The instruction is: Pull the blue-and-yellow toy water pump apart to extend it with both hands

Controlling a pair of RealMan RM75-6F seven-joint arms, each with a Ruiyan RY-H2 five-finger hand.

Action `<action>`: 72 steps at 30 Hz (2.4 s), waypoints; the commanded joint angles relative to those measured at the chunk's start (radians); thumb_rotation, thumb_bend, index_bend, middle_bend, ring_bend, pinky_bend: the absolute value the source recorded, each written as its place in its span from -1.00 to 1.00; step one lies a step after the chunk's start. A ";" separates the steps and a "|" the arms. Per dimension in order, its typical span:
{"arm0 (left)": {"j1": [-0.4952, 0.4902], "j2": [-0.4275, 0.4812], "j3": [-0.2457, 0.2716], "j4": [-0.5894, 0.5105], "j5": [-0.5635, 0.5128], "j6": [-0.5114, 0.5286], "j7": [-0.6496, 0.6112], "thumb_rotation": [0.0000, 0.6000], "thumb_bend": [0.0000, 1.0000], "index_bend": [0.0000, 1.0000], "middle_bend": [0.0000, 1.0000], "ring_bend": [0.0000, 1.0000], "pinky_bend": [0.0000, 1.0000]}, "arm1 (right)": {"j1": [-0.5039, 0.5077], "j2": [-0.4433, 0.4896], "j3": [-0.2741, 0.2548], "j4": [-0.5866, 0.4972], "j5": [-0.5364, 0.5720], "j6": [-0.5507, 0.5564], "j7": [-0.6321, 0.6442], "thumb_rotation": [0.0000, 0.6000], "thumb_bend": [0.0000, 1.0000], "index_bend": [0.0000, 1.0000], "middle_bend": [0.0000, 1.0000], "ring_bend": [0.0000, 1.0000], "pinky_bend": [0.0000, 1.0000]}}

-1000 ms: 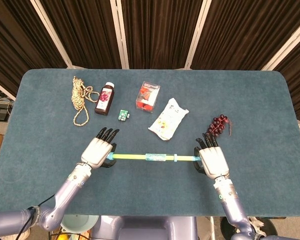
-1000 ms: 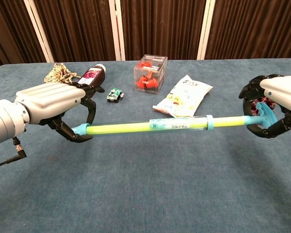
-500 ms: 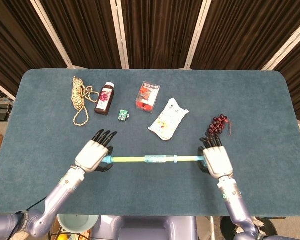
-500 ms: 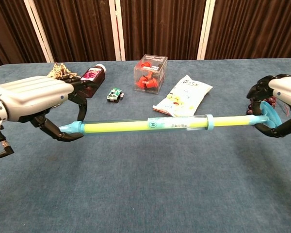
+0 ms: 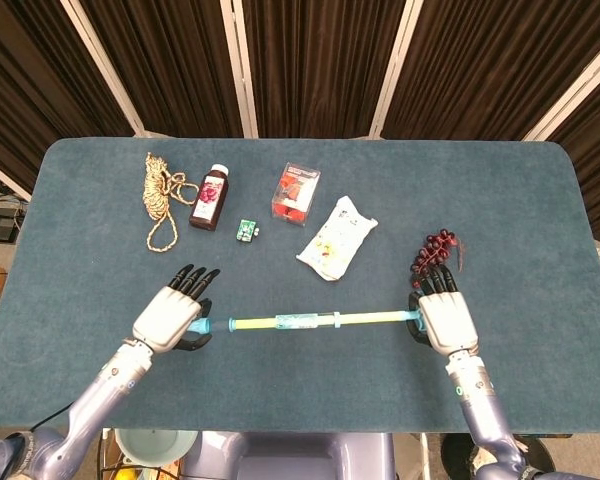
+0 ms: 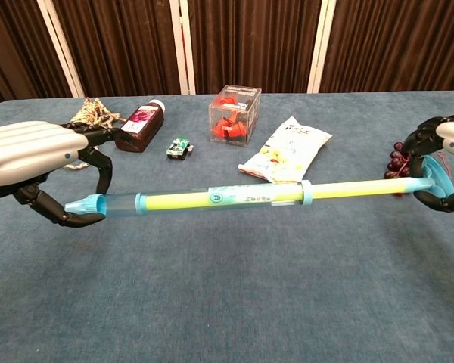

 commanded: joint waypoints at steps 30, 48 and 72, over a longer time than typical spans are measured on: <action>0.119 0.187 0.034 -0.003 0.088 0.074 -0.171 1.00 -0.27 0.04 -0.99 -1.00 -0.96 | -0.015 0.063 0.029 0.047 0.046 0.000 0.044 1.00 0.03 0.69 -0.56 -0.84 -0.98; 0.133 0.180 0.022 0.022 0.104 0.052 -0.188 1.00 -0.27 0.02 -1.00 -1.00 -0.96 | -0.016 0.072 0.038 0.074 0.058 -0.002 0.057 1.00 0.03 0.69 -0.56 -0.84 -0.98; 0.180 0.228 0.051 -0.038 0.137 0.055 -0.258 1.00 -0.77 -0.95 -1.00 -1.00 -0.96 | -0.029 0.122 0.014 0.009 0.156 -0.030 -0.008 1.00 -0.53 -0.91 -1.00 -1.00 -1.00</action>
